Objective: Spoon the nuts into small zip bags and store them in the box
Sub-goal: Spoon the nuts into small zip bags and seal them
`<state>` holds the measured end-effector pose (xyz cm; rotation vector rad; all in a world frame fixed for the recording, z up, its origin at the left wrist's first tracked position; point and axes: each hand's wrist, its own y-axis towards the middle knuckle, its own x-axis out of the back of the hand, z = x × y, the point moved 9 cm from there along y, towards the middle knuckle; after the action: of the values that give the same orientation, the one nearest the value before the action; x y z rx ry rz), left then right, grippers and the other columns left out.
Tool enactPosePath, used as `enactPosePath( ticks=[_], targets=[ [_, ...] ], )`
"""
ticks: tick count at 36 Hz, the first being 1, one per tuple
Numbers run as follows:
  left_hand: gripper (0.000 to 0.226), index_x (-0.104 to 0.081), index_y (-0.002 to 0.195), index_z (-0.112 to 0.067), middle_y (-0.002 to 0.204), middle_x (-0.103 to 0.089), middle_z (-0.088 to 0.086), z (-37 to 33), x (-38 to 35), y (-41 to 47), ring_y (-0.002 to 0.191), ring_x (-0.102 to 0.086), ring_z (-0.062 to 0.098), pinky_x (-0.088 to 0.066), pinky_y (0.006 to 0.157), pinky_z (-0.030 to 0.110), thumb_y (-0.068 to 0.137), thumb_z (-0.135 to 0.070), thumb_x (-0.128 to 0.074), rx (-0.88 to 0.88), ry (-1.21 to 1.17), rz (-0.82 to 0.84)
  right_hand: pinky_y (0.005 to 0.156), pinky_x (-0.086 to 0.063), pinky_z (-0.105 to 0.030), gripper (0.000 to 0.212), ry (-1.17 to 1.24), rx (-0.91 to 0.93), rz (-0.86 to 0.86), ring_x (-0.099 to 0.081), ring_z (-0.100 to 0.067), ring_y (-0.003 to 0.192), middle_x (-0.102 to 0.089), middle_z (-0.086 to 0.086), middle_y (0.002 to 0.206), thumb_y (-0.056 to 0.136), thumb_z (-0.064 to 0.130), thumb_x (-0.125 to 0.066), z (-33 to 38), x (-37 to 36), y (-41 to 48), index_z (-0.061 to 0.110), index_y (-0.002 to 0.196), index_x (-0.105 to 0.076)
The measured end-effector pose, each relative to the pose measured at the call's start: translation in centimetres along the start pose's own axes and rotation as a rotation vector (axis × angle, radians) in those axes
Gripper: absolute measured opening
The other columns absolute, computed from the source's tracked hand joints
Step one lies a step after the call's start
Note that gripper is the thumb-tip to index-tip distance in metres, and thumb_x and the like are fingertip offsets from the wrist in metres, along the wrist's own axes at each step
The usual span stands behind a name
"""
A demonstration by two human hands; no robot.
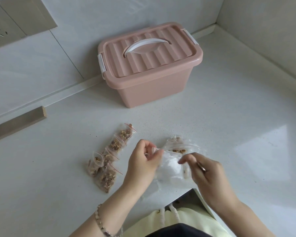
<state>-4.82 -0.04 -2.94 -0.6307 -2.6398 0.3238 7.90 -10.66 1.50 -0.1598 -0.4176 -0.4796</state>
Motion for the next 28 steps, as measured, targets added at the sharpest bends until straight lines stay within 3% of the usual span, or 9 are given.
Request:
enactPosePath(
  ticks=[2,4,7,11,16,28],
  targets=[
    [0.019,-0.050,0.080,-0.022,0.072,-0.062,0.003,-0.4,-0.8,-0.7,0.058,-0.058,0.013,-0.044,0.054,0.026,0.082,-0.017,-0.068,0.053,-0.118,0.015,0.053,-0.038,-0.020,0.015,-0.027,-0.006,0.013,-0.049,-0.012,0.051,-0.058,0.009,0.057,0.084,0.042,-0.056,0.2,-0.6,0.2,0.045,0.071,-0.062],
    [0.016,-0.055,0.085,-0.020,0.079,-0.066,0.006,-0.5,-1.7,-1.3,0.065,-0.063,0.016,-0.050,0.061,0.029,0.081,-0.016,-0.069,0.137,-0.253,0.040,0.049,-0.032,-0.017,0.019,-0.049,0.005,0.016,-0.037,-0.010,0.047,-0.047,0.011,0.049,0.082,0.028,-0.065,0.4,-0.9,0.3,0.046,0.076,-0.063],
    [0.011,-0.062,0.092,-0.006,0.080,-0.069,0.010,-0.6,-2.9,-2.2,0.068,-0.066,0.019,-0.056,0.065,0.029,0.084,-0.012,-0.065,0.276,-0.520,0.112,0.047,-0.028,-0.014,0.025,-0.002,-0.050,-0.028,-0.030,-0.009,0.044,-0.036,0.008,0.044,0.081,0.021,-0.068,-0.1,-0.4,0.3,0.045,0.076,-0.064],
    [0.021,-0.068,0.081,0.002,0.078,-0.070,0.015,-0.4,-3.9,-2.9,0.067,-0.068,0.019,-0.056,0.061,0.025,0.091,-0.007,-0.052,0.362,-0.742,0.183,0.048,-0.030,-0.011,0.021,0.020,-0.115,-0.051,-0.031,-0.009,0.043,-0.039,0.011,0.039,0.082,0.019,-0.067,-1.1,0.3,0.2,0.039,0.077,-0.067],
    [0.020,-0.071,0.079,0.004,0.082,-0.071,0.018,0.0,-4.3,-3.7,0.071,-0.069,0.019,-0.057,0.066,0.023,0.087,0.001,-0.053,0.383,-0.762,0.192,0.050,-0.033,-0.009,0.016,0.048,-0.150,-0.039,-0.039,-0.006,0.044,-0.051,0.027,0.044,0.084,0.014,-0.065,-1.4,0.4,-0.1,0.029,0.082,-0.070],
    [0.027,-0.076,0.068,-0.006,0.077,-0.072,0.011,-0.7,-4.3,-4.3,0.067,-0.068,0.014,-0.054,0.064,0.018,0.081,0.006,-0.056,0.341,-0.686,0.229,0.055,-0.037,-0.006,0.022,0.138,-0.153,-0.063,-0.051,0.001,0.051,-0.055,0.028,0.048,0.084,0.007,-0.064,-1.6,0.8,-0.3,0.028,0.079,-0.069]
  ],
)
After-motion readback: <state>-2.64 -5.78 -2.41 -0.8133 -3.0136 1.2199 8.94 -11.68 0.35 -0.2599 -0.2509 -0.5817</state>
